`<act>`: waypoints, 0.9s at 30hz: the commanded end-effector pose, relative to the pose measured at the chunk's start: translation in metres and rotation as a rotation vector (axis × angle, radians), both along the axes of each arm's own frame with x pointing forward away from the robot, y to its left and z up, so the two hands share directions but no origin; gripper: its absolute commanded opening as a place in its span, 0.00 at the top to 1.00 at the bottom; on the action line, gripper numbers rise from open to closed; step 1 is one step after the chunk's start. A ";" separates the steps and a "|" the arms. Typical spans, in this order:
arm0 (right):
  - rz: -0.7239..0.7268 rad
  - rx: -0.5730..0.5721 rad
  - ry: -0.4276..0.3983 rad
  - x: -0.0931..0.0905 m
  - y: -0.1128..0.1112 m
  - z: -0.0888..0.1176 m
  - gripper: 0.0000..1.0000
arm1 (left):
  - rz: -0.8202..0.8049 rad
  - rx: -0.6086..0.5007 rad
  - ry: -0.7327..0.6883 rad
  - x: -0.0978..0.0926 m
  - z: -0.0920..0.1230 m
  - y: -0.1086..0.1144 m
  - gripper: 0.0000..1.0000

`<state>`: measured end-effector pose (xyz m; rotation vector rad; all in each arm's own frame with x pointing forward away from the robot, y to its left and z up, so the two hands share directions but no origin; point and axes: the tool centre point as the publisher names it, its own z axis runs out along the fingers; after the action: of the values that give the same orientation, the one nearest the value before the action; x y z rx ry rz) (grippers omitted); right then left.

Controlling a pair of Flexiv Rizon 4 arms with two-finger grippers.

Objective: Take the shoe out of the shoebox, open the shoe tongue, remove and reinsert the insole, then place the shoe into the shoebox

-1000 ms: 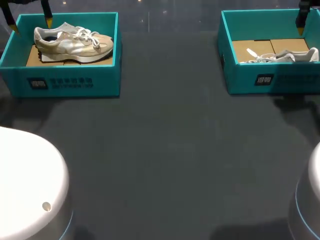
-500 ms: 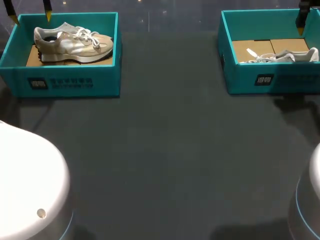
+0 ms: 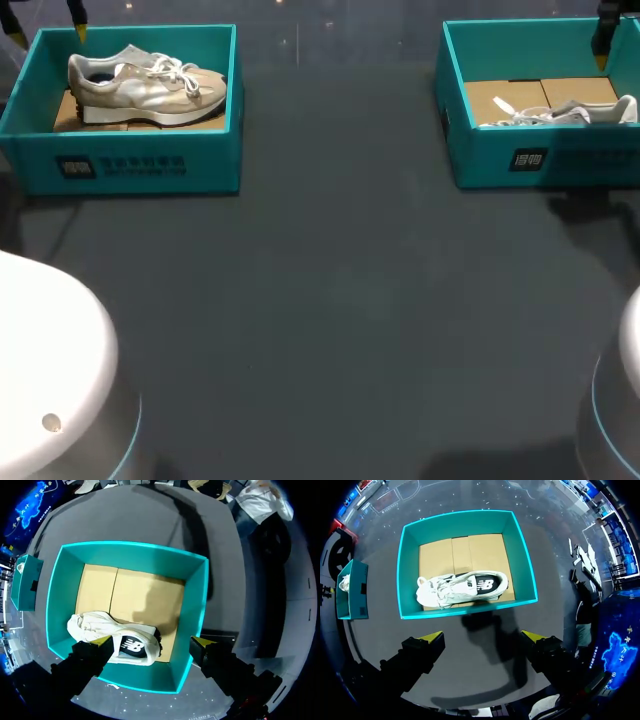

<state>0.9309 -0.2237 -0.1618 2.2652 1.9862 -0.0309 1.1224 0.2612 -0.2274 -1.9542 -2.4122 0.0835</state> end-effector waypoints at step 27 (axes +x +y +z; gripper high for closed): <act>-0.001 0.000 -0.001 0.000 0.000 0.000 0.00 | -0.056 0.071 -0.042 0.064 -0.089 0.006 0.03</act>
<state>0.9307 -0.2238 -0.1616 2.2654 1.9864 -0.0300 1.1693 0.2662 -0.3062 -2.0210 -2.3651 -0.0720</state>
